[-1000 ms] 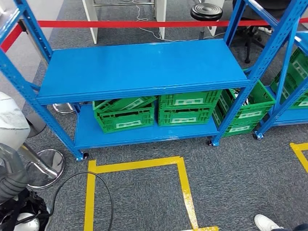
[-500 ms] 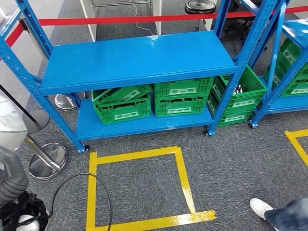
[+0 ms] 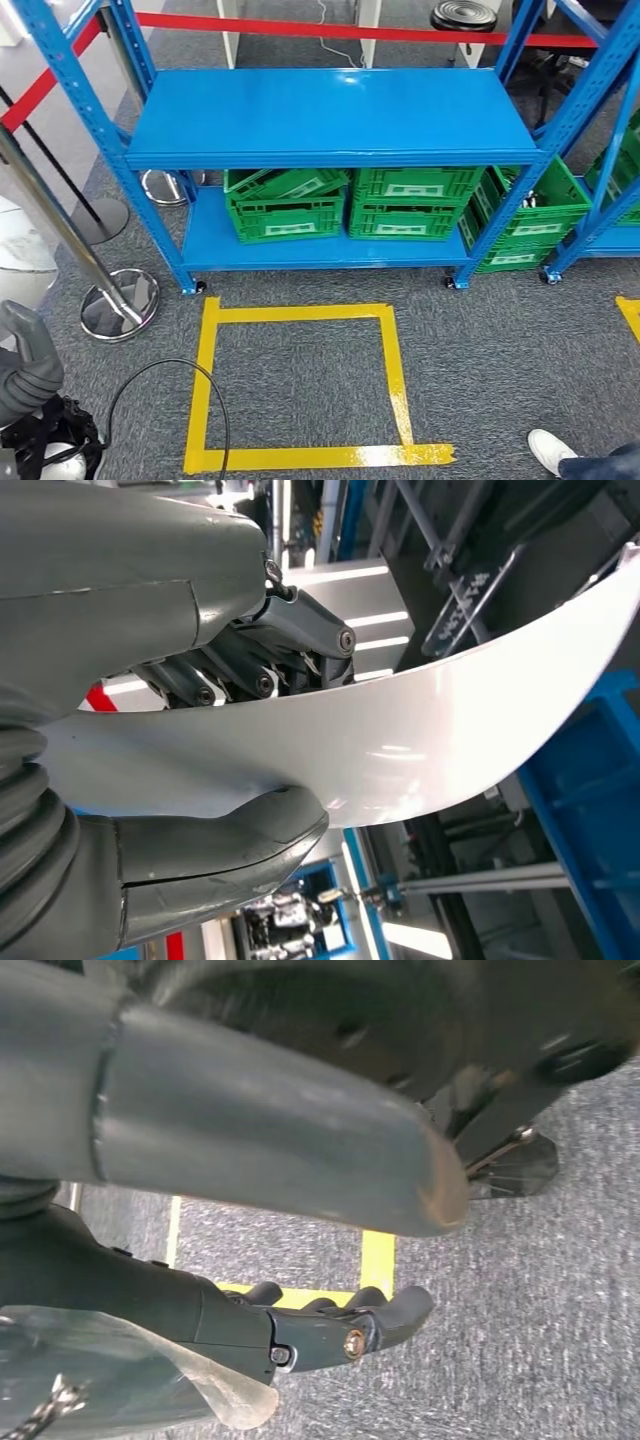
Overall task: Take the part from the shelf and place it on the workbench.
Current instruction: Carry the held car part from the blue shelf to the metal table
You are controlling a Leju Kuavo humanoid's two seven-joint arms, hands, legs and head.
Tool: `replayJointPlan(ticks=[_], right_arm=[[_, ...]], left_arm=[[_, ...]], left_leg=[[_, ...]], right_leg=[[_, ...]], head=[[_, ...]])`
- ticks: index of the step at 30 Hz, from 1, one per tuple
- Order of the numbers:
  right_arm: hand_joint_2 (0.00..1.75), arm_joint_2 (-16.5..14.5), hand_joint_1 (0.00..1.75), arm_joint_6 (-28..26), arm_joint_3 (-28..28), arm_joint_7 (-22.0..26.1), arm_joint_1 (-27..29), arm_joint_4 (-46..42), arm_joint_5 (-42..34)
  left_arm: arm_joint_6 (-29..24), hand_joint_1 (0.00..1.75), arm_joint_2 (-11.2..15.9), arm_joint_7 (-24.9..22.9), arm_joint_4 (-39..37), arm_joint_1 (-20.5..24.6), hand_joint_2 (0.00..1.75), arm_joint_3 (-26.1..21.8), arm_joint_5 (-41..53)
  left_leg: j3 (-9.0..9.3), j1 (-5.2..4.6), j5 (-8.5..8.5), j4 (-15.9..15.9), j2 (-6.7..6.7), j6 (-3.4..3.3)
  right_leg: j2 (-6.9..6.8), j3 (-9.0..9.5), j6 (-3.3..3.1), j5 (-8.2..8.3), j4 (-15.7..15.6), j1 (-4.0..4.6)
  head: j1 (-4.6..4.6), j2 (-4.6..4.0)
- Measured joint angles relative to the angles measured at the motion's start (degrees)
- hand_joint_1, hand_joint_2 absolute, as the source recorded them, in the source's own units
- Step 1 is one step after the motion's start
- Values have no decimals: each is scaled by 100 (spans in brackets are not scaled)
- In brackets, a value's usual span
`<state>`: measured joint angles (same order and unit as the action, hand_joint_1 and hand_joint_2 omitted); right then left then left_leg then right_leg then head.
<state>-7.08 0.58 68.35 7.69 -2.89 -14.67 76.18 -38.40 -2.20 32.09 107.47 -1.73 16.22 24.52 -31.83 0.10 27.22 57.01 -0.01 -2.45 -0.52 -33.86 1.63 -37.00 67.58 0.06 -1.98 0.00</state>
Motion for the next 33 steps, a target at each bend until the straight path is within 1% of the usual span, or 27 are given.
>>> replayJointPlan(ticks=[1,2,3,4,6,7,8,9,10,11,12,13,15,16,17,18,19,20,22,23,24,26,27,28,30,32,33], right_arm=[[0,0,0,1,0,1,9,0,12],[0,0,0,1,0,1,16,0,21],[0,0,0,2,0,1,20,0,31],[0,0,0,2,0,1,20,0,39],[0,0,0,1,0,2,21,1,49],[0,0,0,-3,0,5,24,1,51],[0,0,0,-7,0,8,29,2,52],[0,0,0,-13,0,14,35,2,54],[0,-1,0,-22,0,21,40,2,55],[0,-1,0,-30,0,29,40,1,54],[0,0,0,-42,0,41,39,1,51],[0,1,0,-52,0,50,37,1,49],[0,7,0,-64,0,61,46,0,43],[0,9,0,-67,0,62,54,0,36],[0,11,0,-71,1,65,59,0,27],[0,13,0,-79,1,71,59,0,16],[0,15,0,-88,2,80,53,-1,4],[0,20,0,-96,2,94,45,-1,-6],[0,43,0,-108,3,120,29,-3,-28],[0,61,0,-114,4,128,26,-5,-35],[0,82,0,-120,4,132,26,-8,-38],[0,125,0,-132,4,135,18,-17,-32],[0,148,0,-137,4,137,9,-22,-25],[0,168,0,-142,4,138,1,-27,-15],[0,212,0,-151,5,136,9,-31,3],[0,251,0,-159,5,130,38,-31,13],[0,266,0,-161,5,127,48,-31,15]], left_arm=[[0,175,-2,12,-2,-5,175,0,1],[0,175,-3,26,-4,-6,175,0,1],[0,175,-4,42,-6,-7,175,0,1],[0,175,-5,57,-7,-7,175,0,-3],[0,175,-10,77,-7,-3,175,-1,-55],[0,175,-16,83,-7,-1,175,-2,-94],[0,175,-21,91,-7,-1,175,-5,-134],[0,175,-27,99,-7,-6,175,-9,-162],[0,175,-32,110,-7,-16,175,-15,-177],[0,175,-34,121,-7,-27,175,-24,-184],[-1,175,-37,129,-7,-30,175,-32,-187],[-1,175,-38,138,-7,-29,175,-40,-187],[-2,175,-41,147,-8,-30,175,-51,-187],[-2,175,-43,148,-9,-38,175,-54,-187],[-2,175,-44,149,-10,-49,175,-56,-185],[-2,175,-45,150,-10,-58,175,-57,-178],[-2,175,-45,148,-11,-65,175,-58,-166],[-2,175,-46,145,-11,-71,175,-58,-154],[-2,175,-50,139,-11,-70,175,-59,-142],[-2,175,-54,133,-12,-71,175,-60,-143],[-2,175,-58,123,-13,-78,175,-61,-149],[-2,175,-63,101,-13,-99,175,-63,-169],[-2,175,-67,94,-13,-104,175,-66,-179],[-2,175,-73,92,-13,-104,175,-68,-184],[-1,175,-93,91,-15,-102,175,-73,-186],[-1,175,-107,91,-24,-107,175,-74,-186],[-1,175,-108,91,-28,-110,175,-74,-186]], left_leg=[[-9,-1,-6,2,-47,-3],[-13,-2,-12,6,-96,-4],[-14,-2,-17,13,-152,0],[-12,-1,-20,21,-212,5],[-30,-5,-26,51,-335,32],[-61,-6,-35,72,-395,56],[-102,-2,-52,88,-456,93],[-142,6,-78,97,-520,138],[-175,15,-103,99,-588,181],[-200,18,-99,114,-582,220],[-239,13,-42,188,-500,255],[-319,8,82,371,-372,288],[-609,22,465,1065,-115,351],[-764,35,632,1450,-73,375],[-857,43,714,1705,-56,390],[-847,48,683,1747,-44,396],[-723,49,547,1551,-19,392],[-509,46,345,1166,49,379],[-109,3,85,392,327,326],[-15,-22,43,175,434,291],[-3,-46,60,102,479,256],[-44,-46,35,78,363,176],[-55,-35,16,65,299,135],[-61,-22,-6,49,240,99],[-78,-10,-31,38,117,44],[-93,-18,-41,40,-33,16],[-94,-22,-45,43,-109,13]], right_leg=[[24,-175,14,-103,348,-12],[33,-275,23,-104,526,-19],[42,-272,27,13,481,-25],[70,-163,24,226,212,-33],[341,171,9,619,-564,-70],[481,306,0,700,-849,-89],[589,373,-9,710,-991,-98],[600,392,-21,694,-1017,-96],[533,407,-46,696,-1038,-96],[460,403,-76,715,-1043,-100],[380,406,-112,732,-1058,-108],[292,409,-142,744,-1075,-117],[111,402,-172,744,-1078,-110],[15,396,-175,742,-1076,-104],[-78,391,-176,741,-1074,-101],[-167,389,-174,740,-1072,-99],[-247,392,-171,737,-1071,-98],[-317,401,-163,732,-1070,-96],[-426,413,-134,717,-1062,-69],[-479,413,-114,712,-1057,-49],[-538,410,-91,708,-1054,-31],[-640,405,-34,691,-1054,-27],[-571,384,-3,639,-1013,-37],[-435,326,23,537,-889,-48],[-88,30,49,169,-243,-63],[34,-340,54,-120,526,-63],[47,-423,51,-111,673,-62]], head=[[-6,0],[-6,0],[-8,0],[-8,0],[-5,0],[-4,0],[1,0],[5,1],[6,1],[9,1],[25,1],[44,0],[82,0],[85,0],[85,0],[85,0],[85,0],[85,0],[88,0],[84,0],[80,0],[72,0],[68,0],[61,0],[39,0],[32,0],[31,0]])
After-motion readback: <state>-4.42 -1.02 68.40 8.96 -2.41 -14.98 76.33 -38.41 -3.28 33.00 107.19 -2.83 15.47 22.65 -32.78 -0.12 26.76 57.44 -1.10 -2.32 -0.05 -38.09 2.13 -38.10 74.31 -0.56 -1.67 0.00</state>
